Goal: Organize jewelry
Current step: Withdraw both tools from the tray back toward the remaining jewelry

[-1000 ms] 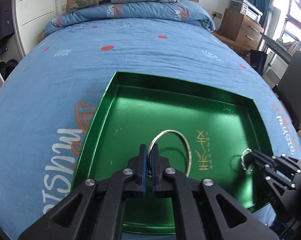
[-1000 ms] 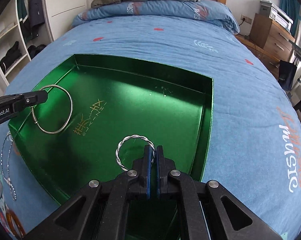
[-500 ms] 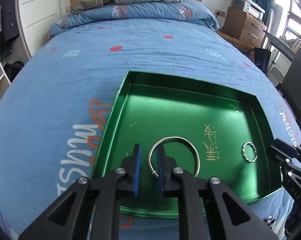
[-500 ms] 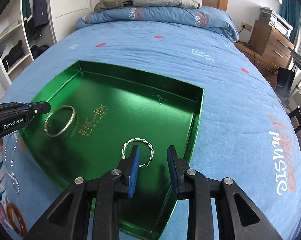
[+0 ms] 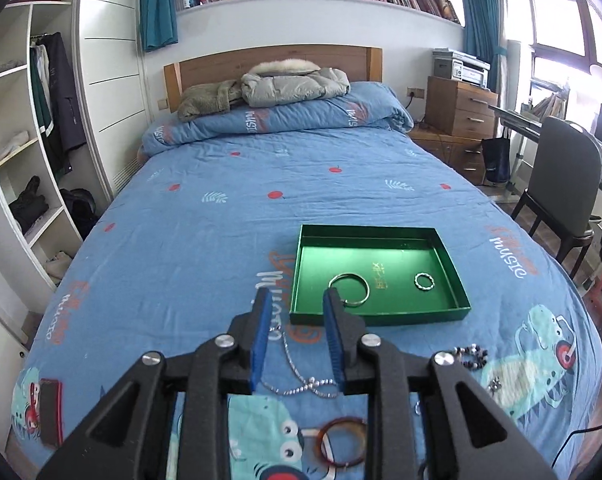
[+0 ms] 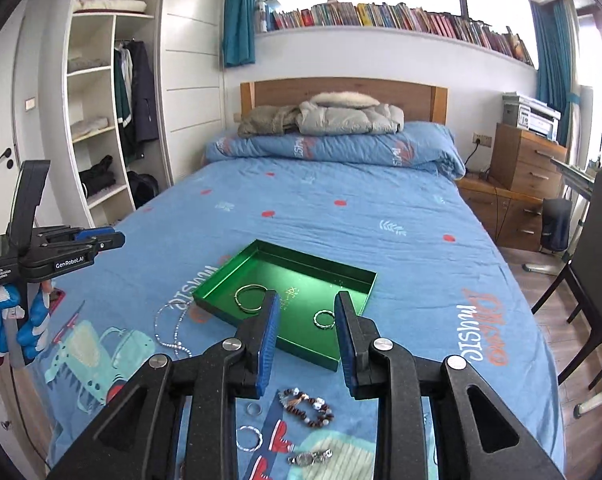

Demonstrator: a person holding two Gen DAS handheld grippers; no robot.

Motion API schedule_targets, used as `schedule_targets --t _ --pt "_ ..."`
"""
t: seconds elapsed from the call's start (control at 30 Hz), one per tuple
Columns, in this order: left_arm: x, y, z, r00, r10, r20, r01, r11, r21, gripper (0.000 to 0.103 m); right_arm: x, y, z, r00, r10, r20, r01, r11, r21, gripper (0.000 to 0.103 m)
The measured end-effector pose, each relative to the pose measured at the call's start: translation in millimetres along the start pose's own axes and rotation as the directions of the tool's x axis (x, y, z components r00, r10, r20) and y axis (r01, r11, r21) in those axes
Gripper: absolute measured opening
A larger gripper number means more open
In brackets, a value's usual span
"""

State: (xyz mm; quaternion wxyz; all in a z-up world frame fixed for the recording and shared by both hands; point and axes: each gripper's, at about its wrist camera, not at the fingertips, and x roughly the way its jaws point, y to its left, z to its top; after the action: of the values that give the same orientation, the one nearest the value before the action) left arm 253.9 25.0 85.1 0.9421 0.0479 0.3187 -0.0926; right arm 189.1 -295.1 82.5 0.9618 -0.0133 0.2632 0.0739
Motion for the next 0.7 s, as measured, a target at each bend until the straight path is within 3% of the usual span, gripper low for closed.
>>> schedule_targets --t 0.17,0.37,0.53,0.7 --pt "-65 20 -36 0.999 0.019 0.034 -0.019 1.000 -0.023 0.039 -78 3 -18 0.998 -0.017 0.066 0.016 1.000 0.015 0.030" --pt "-122 28 -74 0.997 0.020 0.075 -0.017 0.999 -0.039 0.040 -136 16 -46 0.994 -0.023 0.107 0.022 1.000 0.011 0.036" --pt "-131 25 -103 0.998 0.021 0.063 -0.018 0.999 -0.039 0.041 -148 25 -73 0.996 -0.004 0.085 0.003 1.000 0.015 0.037" --pt "-113 27 -128 1.000 0.011 0.017 -0.010 0.998 -0.067 0.041 -138 27 -104 0.999 0.022 0.027 -0.023 0.999 0.040 0.037"
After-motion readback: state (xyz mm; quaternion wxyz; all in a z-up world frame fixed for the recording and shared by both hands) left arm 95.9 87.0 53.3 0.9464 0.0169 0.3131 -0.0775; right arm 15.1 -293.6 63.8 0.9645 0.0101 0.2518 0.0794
